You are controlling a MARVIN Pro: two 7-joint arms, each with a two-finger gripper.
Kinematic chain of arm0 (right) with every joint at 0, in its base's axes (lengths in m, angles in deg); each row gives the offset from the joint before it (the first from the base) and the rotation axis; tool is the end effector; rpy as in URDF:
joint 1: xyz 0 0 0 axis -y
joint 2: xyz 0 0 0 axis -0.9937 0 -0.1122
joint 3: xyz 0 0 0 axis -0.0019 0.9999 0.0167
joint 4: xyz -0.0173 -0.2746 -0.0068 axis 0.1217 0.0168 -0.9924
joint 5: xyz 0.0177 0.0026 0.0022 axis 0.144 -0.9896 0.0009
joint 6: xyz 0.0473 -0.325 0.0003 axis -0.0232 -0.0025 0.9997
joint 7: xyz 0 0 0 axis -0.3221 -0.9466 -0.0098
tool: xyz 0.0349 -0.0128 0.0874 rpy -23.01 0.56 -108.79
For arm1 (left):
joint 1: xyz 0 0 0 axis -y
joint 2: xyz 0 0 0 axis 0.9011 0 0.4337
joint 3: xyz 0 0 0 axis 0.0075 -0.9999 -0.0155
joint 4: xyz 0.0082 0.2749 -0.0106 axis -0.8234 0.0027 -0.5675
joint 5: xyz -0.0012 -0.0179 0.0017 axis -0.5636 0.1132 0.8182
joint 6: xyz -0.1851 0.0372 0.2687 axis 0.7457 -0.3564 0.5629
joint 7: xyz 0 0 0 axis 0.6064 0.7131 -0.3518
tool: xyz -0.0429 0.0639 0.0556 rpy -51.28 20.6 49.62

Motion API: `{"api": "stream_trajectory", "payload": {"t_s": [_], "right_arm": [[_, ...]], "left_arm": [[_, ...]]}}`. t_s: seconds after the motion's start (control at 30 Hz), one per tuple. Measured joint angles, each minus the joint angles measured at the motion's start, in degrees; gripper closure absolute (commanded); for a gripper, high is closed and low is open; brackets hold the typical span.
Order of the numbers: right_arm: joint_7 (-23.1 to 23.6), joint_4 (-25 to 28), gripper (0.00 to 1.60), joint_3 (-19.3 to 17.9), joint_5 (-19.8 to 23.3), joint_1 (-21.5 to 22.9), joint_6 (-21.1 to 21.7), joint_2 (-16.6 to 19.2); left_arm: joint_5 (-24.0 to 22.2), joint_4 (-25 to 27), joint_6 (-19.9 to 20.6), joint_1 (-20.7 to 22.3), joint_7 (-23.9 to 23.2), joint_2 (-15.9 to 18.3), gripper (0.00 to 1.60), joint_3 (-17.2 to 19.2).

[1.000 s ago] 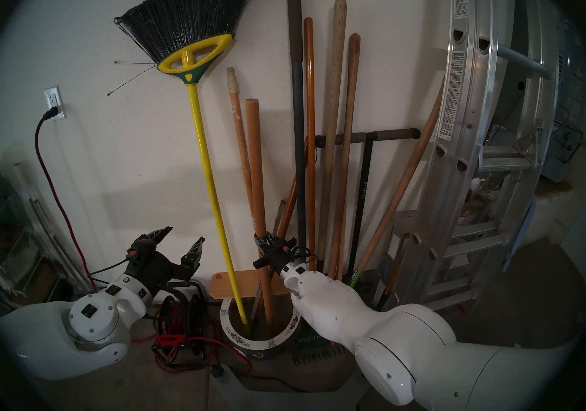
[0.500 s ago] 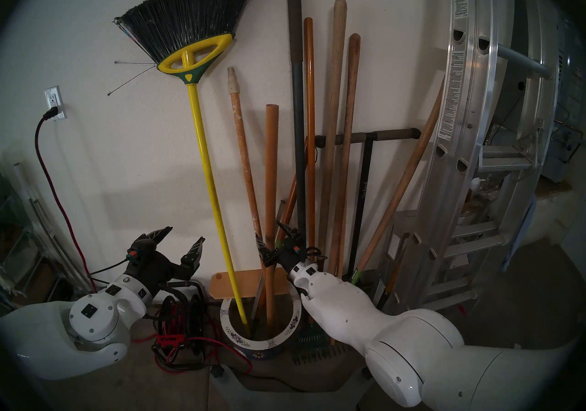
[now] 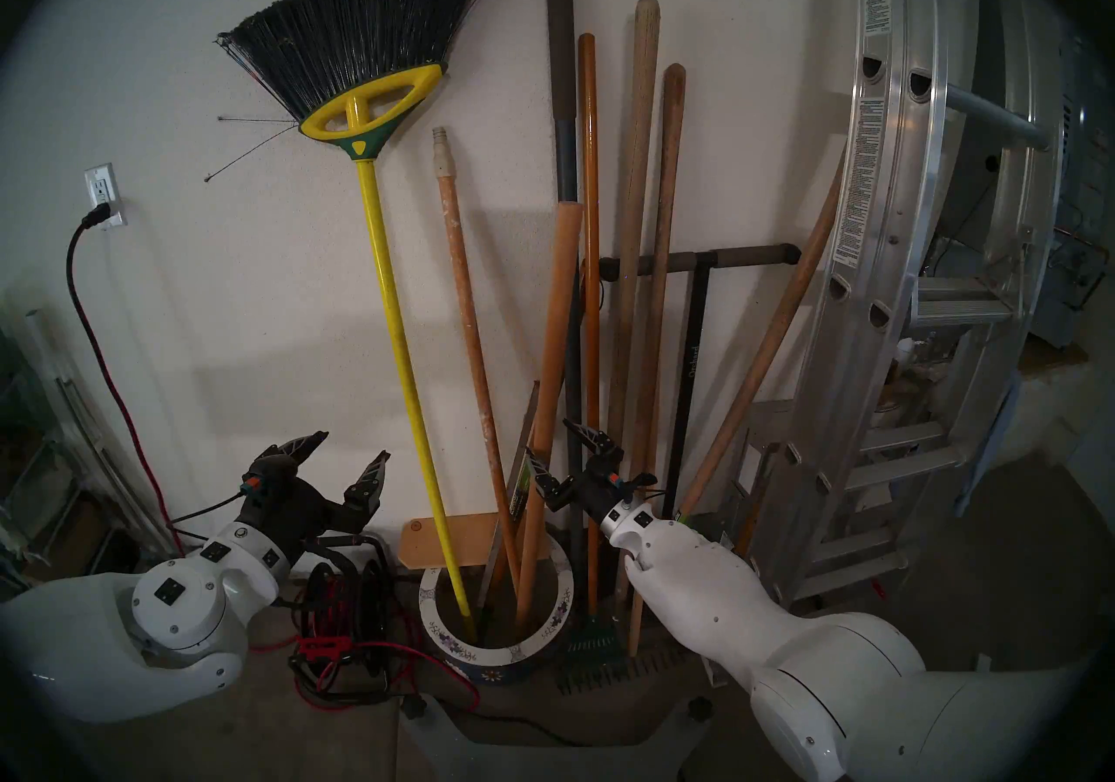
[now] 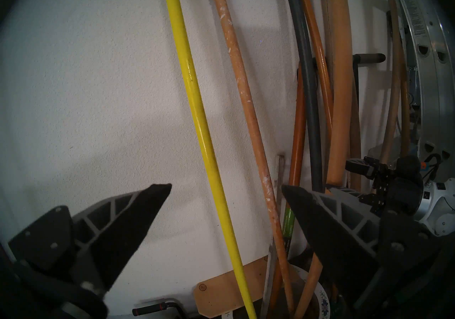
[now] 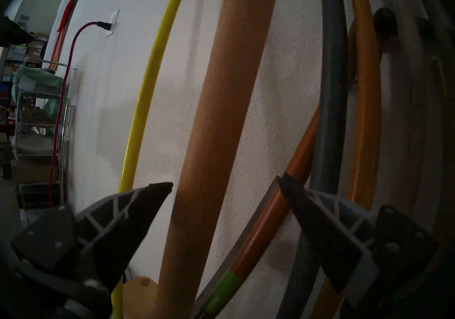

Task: Put wooden sticks into the pot

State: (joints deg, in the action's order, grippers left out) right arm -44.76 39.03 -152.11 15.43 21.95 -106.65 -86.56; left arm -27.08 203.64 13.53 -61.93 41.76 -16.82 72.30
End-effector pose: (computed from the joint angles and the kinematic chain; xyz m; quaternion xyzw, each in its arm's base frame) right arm 0.4758 0.1146 -0.4165 -0.5995 -0.2800 -0.7237 0.1962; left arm 0.2921 0.0850 -0.2554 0.7416 -0.1147 0.6605 0.0250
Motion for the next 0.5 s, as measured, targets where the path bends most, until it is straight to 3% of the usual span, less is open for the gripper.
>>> {"api": "stream_trajectory", "payload": {"t_s": [0.3,0.5], "right_arm": [[2.90,8.25,0.00,-1.03,1.35,-3.81,8.75,4.30],[2.94,12.95,0.00,-1.66,2.04,-6.76,12.37,5.73]], "left_arm": [[0.00,0.00,0.00,0.00,0.00,0.00,0.00,0.00],[0.00,0.00,0.00,0.00,0.00,0.00,0.00,0.00]]}}
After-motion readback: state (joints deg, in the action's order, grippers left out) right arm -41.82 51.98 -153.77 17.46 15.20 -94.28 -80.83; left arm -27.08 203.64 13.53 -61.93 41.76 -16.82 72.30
